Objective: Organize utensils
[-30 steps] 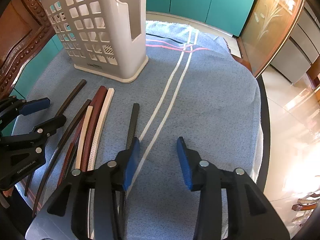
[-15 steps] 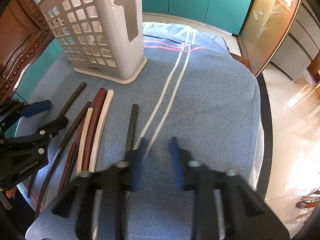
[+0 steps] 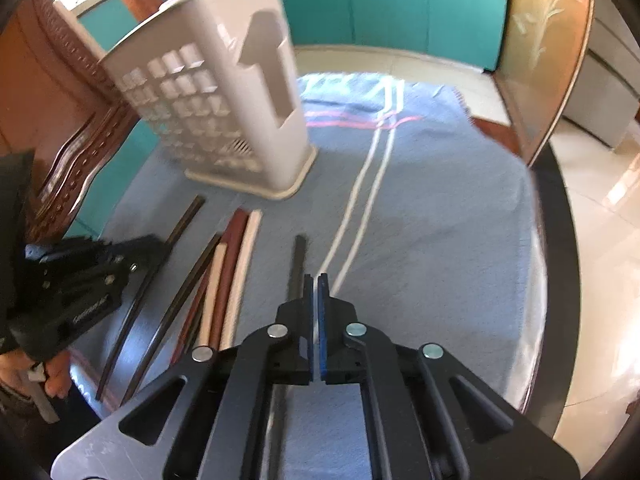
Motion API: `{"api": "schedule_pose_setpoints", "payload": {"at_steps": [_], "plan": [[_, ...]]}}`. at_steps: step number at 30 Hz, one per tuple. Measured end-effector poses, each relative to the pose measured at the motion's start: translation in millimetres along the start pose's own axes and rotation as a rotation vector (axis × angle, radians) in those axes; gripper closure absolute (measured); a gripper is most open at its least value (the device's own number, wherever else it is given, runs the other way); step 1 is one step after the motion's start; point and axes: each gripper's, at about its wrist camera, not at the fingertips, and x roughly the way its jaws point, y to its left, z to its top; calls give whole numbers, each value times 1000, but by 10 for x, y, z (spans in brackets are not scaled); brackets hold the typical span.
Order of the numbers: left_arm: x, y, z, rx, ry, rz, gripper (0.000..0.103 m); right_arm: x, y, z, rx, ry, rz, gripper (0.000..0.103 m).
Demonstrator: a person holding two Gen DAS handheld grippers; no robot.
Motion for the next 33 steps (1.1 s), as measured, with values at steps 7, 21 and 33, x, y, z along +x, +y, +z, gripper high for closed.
{"api": "schedule_pose_setpoints", "payload": {"at_steps": [7, 21, 33], "plan": [[73, 5, 101, -1, 5, 17, 79, 70, 159, -58, -45, 32, -23, 71], [148, -244, 82, 23, 2, 49, 96, 136, 298, -111, -69, 26, -58, 97], [-904, -233, -13, 11, -269, -82, 96, -1252, 218, -98, -47, -302, 94, 96]]}}
